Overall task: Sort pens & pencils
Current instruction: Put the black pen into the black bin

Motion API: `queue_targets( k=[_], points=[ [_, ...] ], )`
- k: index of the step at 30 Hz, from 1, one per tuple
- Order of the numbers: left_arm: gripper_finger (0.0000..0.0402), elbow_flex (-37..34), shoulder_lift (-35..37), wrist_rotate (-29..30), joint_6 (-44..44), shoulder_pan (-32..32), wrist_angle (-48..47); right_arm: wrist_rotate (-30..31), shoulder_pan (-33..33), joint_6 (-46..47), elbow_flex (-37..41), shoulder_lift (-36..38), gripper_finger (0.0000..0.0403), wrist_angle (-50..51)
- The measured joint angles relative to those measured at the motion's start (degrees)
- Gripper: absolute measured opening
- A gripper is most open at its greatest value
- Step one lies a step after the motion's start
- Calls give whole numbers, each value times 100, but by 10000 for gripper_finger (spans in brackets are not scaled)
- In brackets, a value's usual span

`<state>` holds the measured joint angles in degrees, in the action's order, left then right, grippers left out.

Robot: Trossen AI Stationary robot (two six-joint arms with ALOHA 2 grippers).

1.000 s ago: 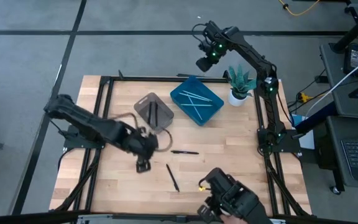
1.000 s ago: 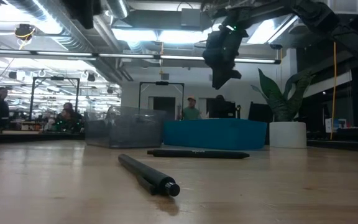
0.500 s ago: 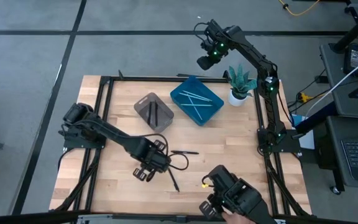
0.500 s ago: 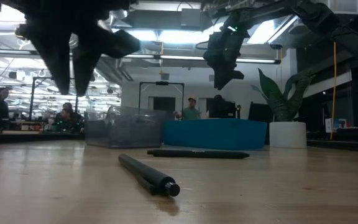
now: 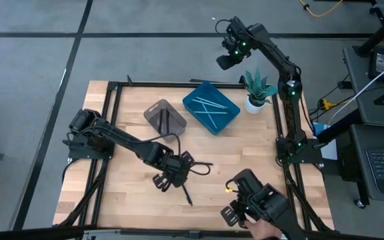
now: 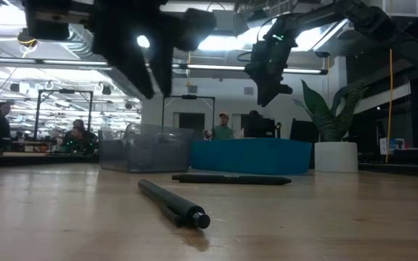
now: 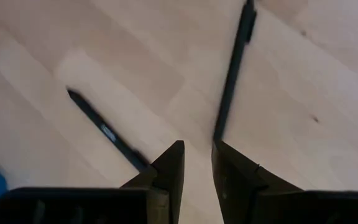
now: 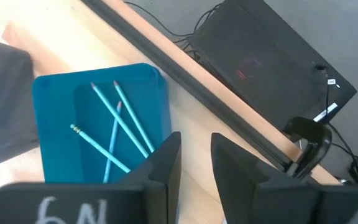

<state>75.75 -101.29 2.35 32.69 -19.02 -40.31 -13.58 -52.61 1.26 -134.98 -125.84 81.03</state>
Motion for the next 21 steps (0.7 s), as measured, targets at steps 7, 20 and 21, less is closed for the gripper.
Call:
queue_targets(
  k=[7,20,21],
  points=[
    [75,2,-401,-222,52,-2,441,-9,-83,-4,0,0,90,78],
    [75,-2,-763,-1069,28,16,844,-13,-90,-22,0,0,90,-32],
    [75,2,-818,-1157,28,17,919,-13,-90,-22,0,0,90,-32]
  ],
)
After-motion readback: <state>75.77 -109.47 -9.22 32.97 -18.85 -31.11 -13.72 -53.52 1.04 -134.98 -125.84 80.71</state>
